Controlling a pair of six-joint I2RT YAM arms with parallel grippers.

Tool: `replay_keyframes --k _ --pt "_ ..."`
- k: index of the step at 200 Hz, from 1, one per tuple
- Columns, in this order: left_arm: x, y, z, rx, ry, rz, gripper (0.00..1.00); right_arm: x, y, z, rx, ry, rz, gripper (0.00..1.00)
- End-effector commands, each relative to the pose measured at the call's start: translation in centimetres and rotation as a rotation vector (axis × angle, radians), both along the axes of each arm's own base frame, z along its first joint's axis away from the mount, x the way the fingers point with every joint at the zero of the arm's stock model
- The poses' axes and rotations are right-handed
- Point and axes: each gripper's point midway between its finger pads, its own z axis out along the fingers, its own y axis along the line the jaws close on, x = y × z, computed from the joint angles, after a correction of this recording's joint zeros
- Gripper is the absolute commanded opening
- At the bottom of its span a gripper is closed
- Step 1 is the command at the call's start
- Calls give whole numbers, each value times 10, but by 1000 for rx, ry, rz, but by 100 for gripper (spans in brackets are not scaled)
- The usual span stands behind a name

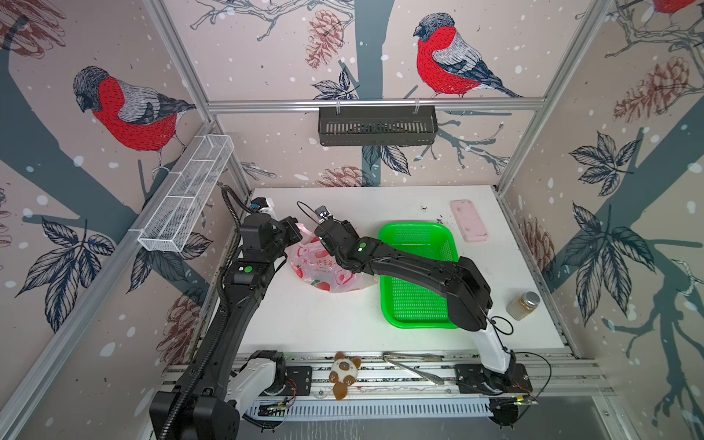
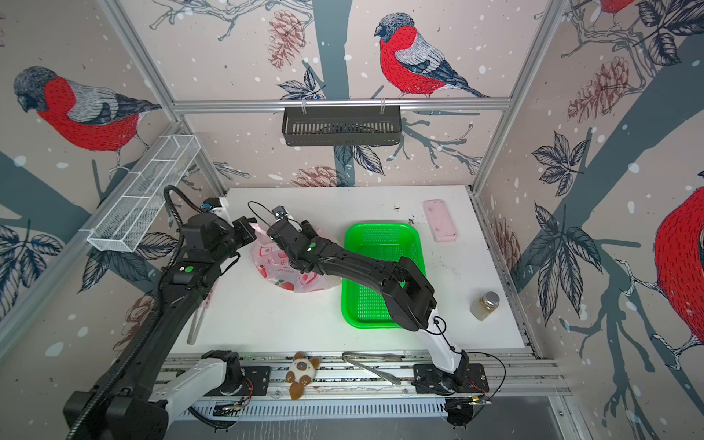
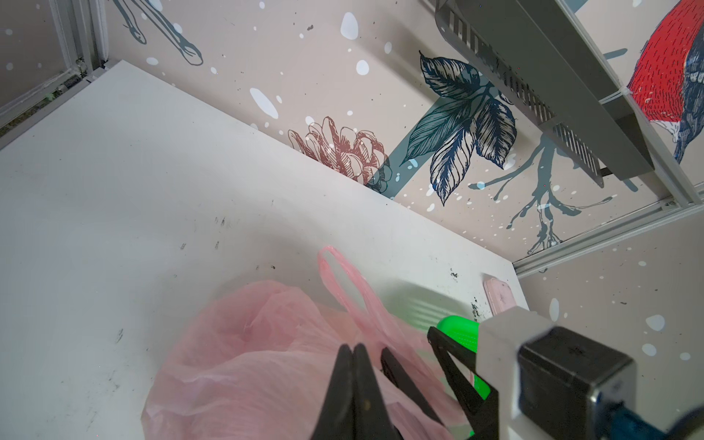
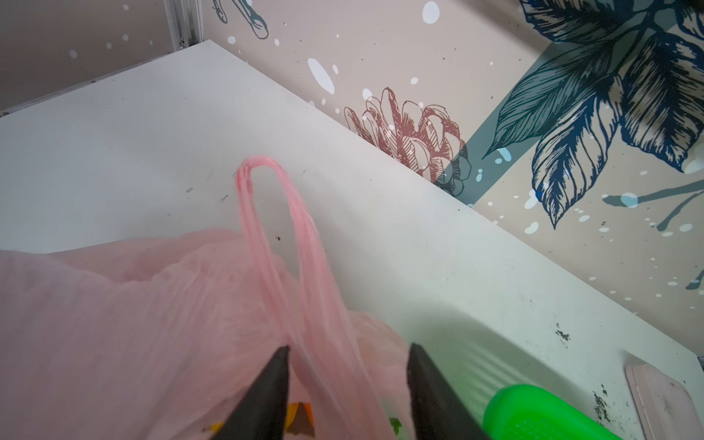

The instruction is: Untie the knot of the plastic bag and take out the fruit

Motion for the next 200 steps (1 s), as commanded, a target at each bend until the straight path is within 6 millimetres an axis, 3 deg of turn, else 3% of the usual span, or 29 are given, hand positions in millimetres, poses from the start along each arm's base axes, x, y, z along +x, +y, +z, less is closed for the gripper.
replay_keyframes --k 1,24,58,62,76,120,200 --pt "6 8 8 -9 -36 38 3 5 -9 19 47 -22 -44 27" --pt "14 15 7 -10 -23 56 2 1 -15 36 95 -25 -29 15" --pt "26 19 2 9 13 65 0 -2 -31 55 206 3 21 10" --pt "29 19 14 8 -12 66 0 -1 -33 57 221 7 28 9" --pt "33 22 18 7 -12 76 0 0 -39 61 260 26 57 8" --pt "50 33 17 -60 16 82 0 20 -52 73 310 38 98 6" --pt "69 49 44 -110 -1 87 0 61 -42 106 377 -17 182 4"
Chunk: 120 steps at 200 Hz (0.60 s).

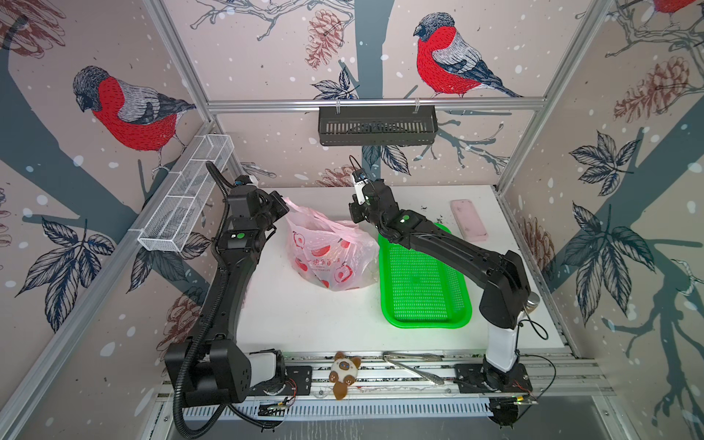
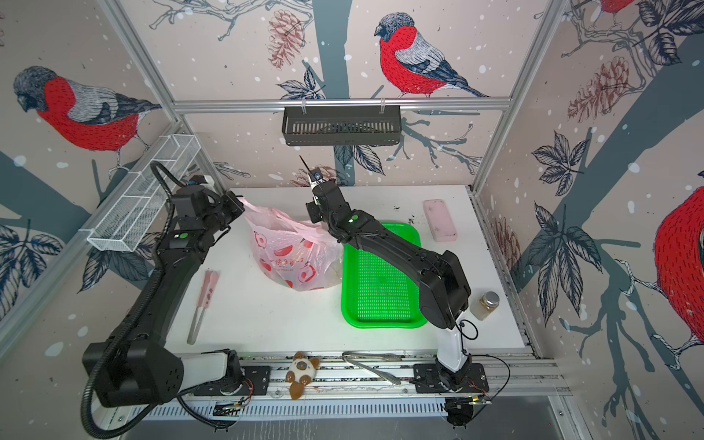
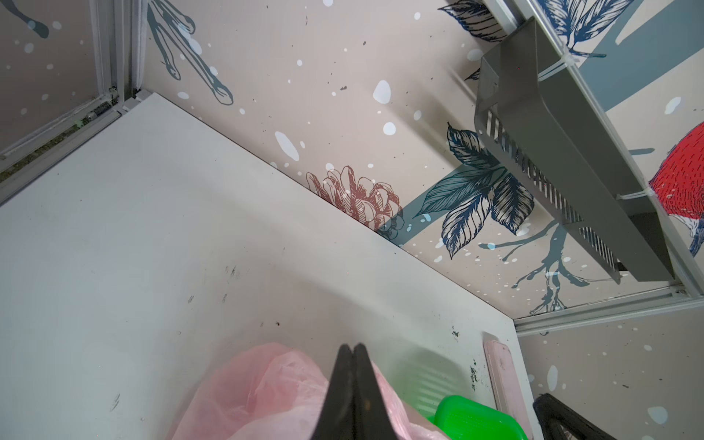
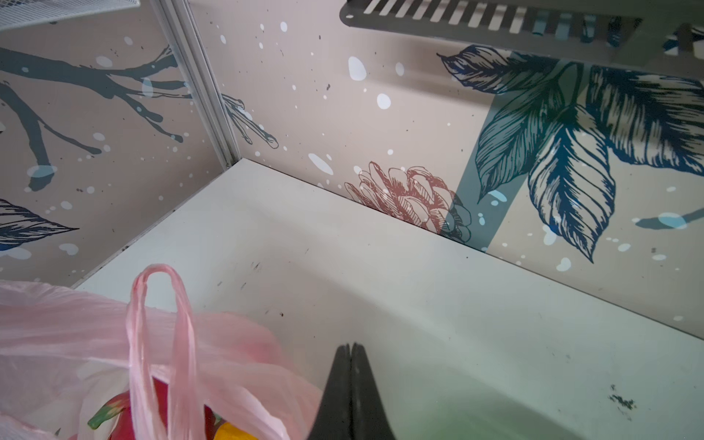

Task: Untie the knot of the plastic bag and take out the fruit
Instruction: 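Grasp a pink handle with the right gripper and lift it to open the bag mouth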

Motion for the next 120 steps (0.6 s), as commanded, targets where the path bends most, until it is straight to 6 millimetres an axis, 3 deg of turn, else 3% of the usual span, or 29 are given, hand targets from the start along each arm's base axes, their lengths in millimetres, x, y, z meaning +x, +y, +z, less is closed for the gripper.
replay_keyframes --k 1,42,89,120 --pt "3 1 12 -27 -16 -15 0 7 12 17 41 -40 53 4" --pt "7 5 15 -51 -13 -27 0 17 24 28 52 -47 99 6" --pt "-1 -1 8 -67 -6 -50 0 -41 57 10 -72 -29 266 50" --pt "-5 -2 5 -68 -1 -59 0 -63 68 -11 -130 19 346 63"
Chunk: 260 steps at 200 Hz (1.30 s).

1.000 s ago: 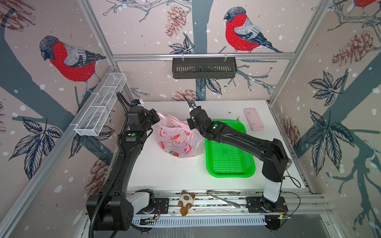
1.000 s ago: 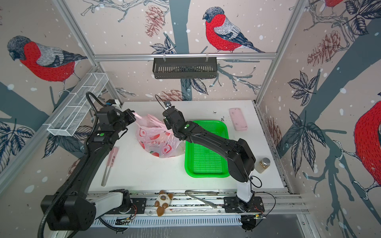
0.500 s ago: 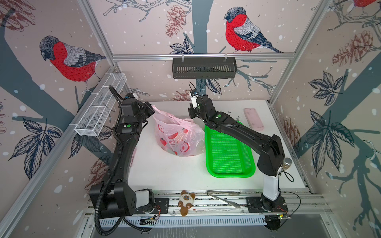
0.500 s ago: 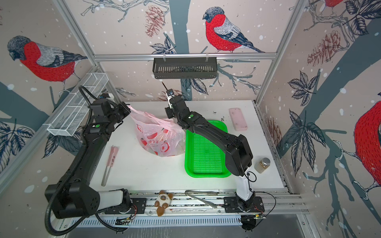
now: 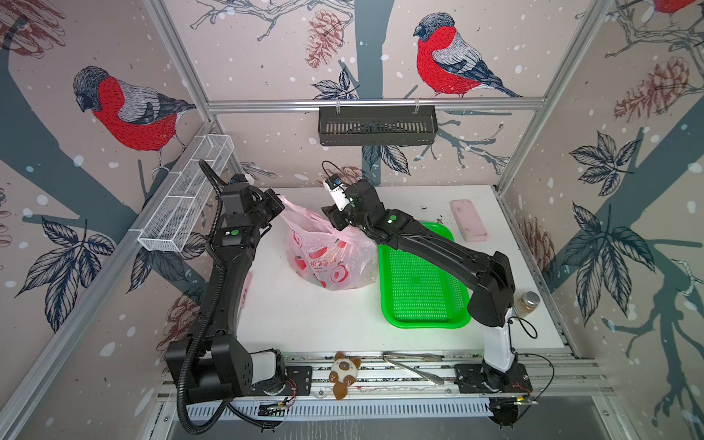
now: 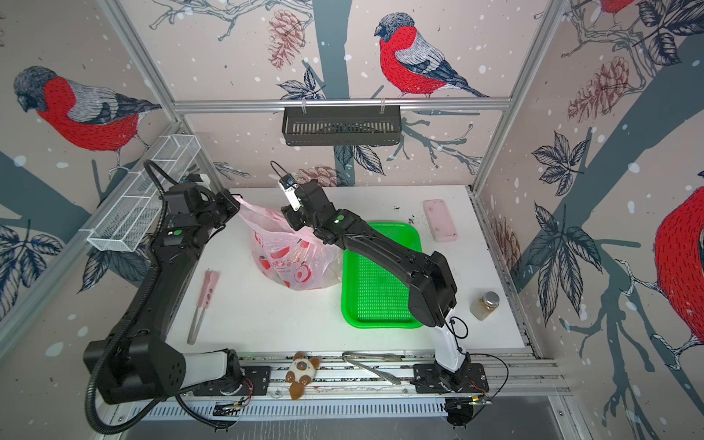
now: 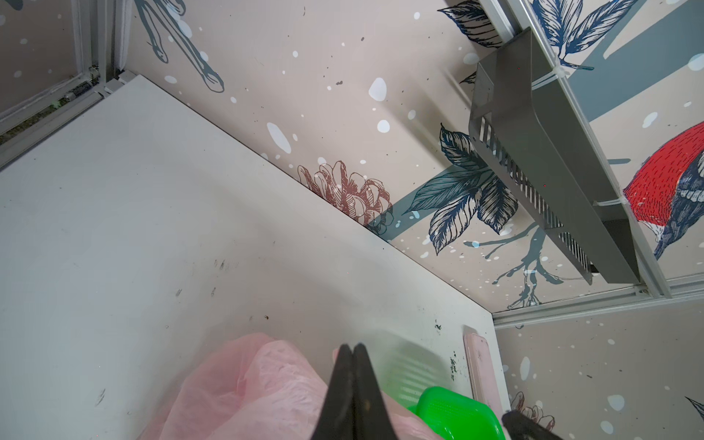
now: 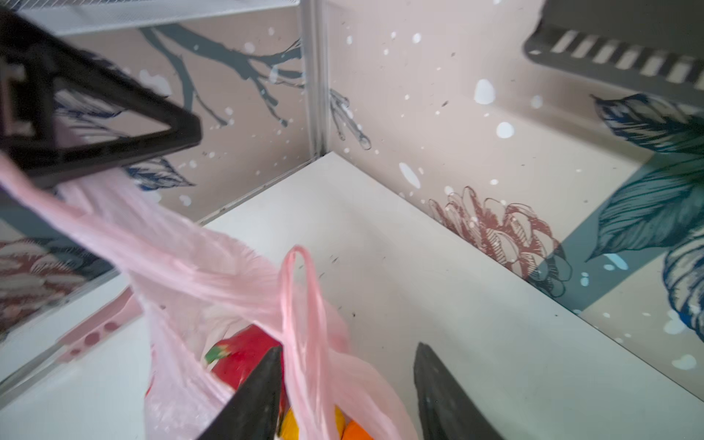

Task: Untie the knot of the plastic bag and take out the fruit
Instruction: 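Grasp a pink handle with the right gripper and lift it to open the bag mouth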

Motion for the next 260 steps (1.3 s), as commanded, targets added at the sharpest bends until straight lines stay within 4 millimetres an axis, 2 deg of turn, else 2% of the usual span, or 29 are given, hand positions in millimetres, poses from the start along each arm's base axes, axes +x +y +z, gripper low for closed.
replay_keyframes --k 1,27,79,120,133,153,169,223,260 --pt "-2 -3 7 -7 -28 -16 0 -14 3 -13 -62 15 63 63" --pt "-4 -3 6 -8 -30 -20 0 -17 7 -29 -108 37 78 65" --pt "-7 -5 -1 -15 -23 -24 0 -2 15 -66 -201 65 56 65" --pt "-8 -4 -6 -12 -15 -22 0 13 14 -80 -218 72 8 55" --pt "-8 -4 -8 -12 -13 -22 0 15 12 -79 -211 73 -8 41" --pt "-7 -3 -7 -8 -15 -16 0 19 7 -69 -190 74 -35 20" --pt "-4 -2 -9 -5 -14 -9 0 20 0 -57 -159 58 -61 12" --pt "13 10 1 -40 -42 15 0 27 -38 3 13 -11 -141 5" --pt "23 17 16 -74 -72 17 0 48 -49 23 103 -38 -136 4"
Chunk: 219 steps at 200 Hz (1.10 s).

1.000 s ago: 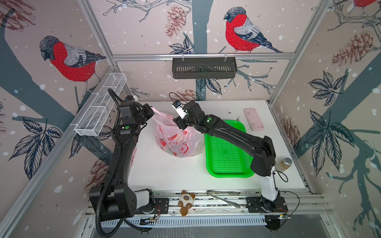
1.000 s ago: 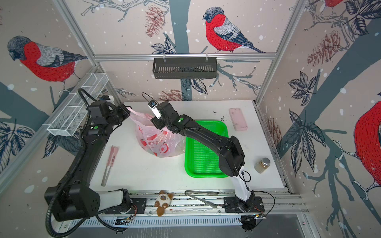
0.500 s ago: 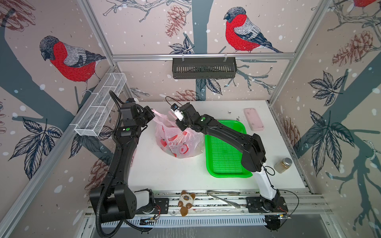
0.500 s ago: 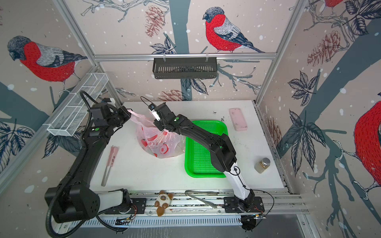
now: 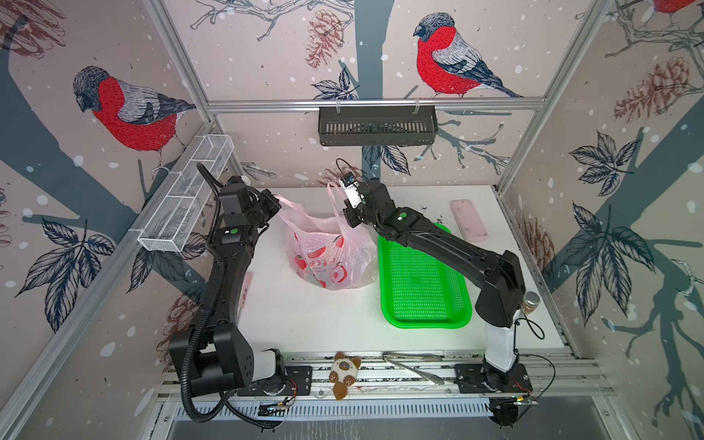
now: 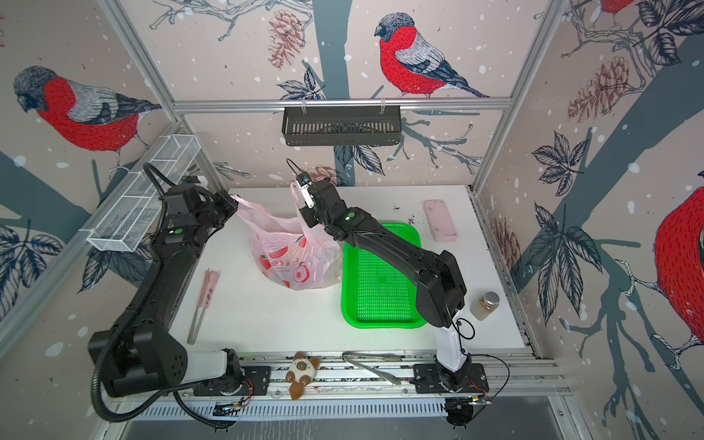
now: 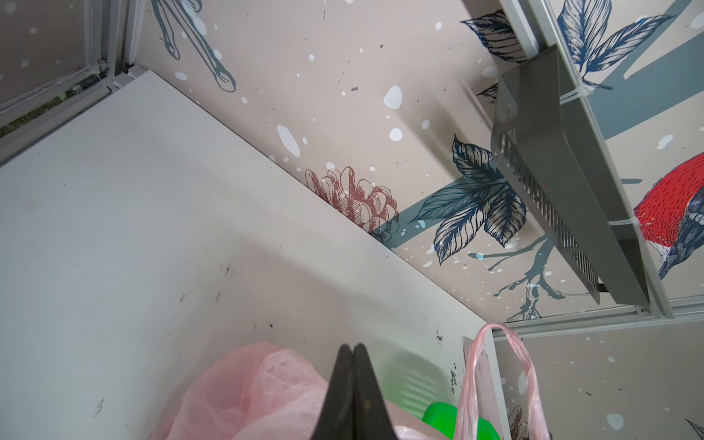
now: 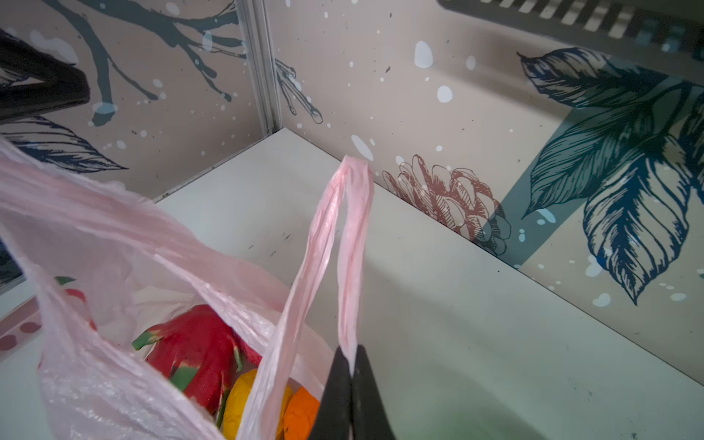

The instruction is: Untie the knot of the plastic bag and take out the fruit

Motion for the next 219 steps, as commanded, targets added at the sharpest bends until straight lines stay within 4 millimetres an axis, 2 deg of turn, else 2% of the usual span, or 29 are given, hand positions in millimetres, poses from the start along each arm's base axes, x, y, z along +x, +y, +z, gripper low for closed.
replay_keyframes --k 1,52,84,109,127,152,165,169,177,199,219 --pt "8 0 22 -31 -69 -12 0 14 1 28 112 -50 10 3" --pt "11 1 36 -58 -90 -21 0 47 -7 52 189 -101 36 3" --pt "8 3 45 -58 -105 -16 0 61 -12 65 215 -123 49 3" --pt "1 -1 44 -71 -94 -30 0 62 -14 59 211 -102 72 3" --pt "-13 -8 25 -99 -55 -49 0 52 -15 44 202 -55 94 5" --pt "-43 -14 -12 -117 11 -48 0 26 -18 24 206 -5 103 13" --pt "-57 -16 -21 -107 30 -47 0 10 -21 17 211 6 95 22" --pt "-63 -16 -33 -107 54 -45 0 5 -23 15 210 8 90 25" --pt "-70 -18 -42 -105 69 -48 0 -5 -24 13 208 12 76 31" --pt "-87 -21 -57 -97 85 -50 0 -34 -32 15 210 13 17 55" --pt "-95 -22 -60 -92 72 -52 0 -64 -38 19 231 5 -39 60"
